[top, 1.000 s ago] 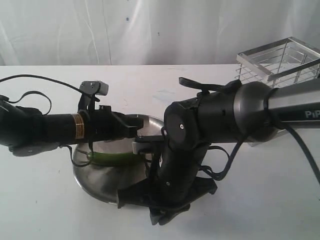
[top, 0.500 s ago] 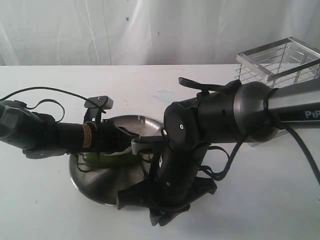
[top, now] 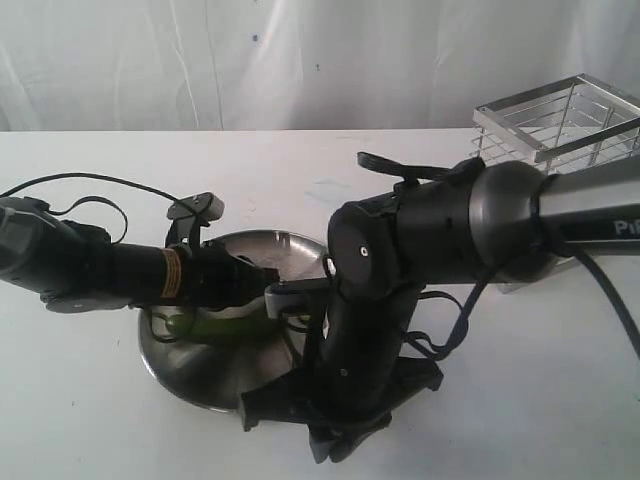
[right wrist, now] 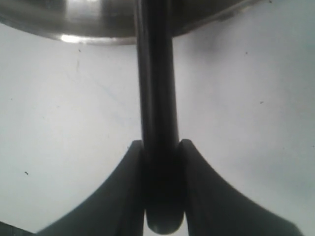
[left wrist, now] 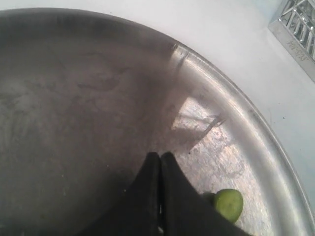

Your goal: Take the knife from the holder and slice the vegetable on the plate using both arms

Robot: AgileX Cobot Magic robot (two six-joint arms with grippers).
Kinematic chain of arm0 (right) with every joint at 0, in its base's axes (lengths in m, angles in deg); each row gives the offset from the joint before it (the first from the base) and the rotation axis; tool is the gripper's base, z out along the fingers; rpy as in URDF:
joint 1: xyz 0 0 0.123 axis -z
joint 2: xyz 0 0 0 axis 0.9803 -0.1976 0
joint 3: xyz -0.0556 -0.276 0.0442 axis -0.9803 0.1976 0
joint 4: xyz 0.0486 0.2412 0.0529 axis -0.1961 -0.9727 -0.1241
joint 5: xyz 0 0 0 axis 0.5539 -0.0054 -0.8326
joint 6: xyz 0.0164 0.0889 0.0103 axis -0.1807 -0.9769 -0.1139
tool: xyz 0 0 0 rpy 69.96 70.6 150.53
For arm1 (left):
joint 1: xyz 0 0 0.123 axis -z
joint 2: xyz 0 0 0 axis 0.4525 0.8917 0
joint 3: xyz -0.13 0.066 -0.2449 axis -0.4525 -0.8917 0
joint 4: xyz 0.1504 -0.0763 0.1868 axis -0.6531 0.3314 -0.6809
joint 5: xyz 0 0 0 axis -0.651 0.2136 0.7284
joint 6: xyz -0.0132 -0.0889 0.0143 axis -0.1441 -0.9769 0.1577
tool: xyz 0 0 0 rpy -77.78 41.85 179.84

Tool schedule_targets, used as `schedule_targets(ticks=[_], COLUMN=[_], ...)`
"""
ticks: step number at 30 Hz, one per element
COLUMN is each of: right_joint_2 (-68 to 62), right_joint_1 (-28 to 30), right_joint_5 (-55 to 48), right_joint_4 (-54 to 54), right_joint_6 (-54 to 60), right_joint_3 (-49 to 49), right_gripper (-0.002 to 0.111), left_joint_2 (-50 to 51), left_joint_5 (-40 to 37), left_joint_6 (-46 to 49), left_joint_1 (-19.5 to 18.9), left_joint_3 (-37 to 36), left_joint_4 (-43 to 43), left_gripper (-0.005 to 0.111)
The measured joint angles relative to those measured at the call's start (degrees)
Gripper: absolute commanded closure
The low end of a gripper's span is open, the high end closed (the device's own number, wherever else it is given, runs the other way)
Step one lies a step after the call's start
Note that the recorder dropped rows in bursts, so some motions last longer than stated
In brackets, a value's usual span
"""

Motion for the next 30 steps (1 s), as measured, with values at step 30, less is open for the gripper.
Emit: schedule_targets(ticks=[30], right_joint_2=[1.9], right_joint_1=[0.0], right_joint_5=[-4.5], right_joint_4=[1.0], right_joint_6=[-0.1], right_joint_3=[0.0], right_gripper=[0.108], left_joint_2=[-2.5], left_joint_5=[4.4], left_joint_6=[1.5], left_joint_1=[1.5], left_joint_3=[0.3], left_joint_4=[-7.8], left_gripper=[0.107])
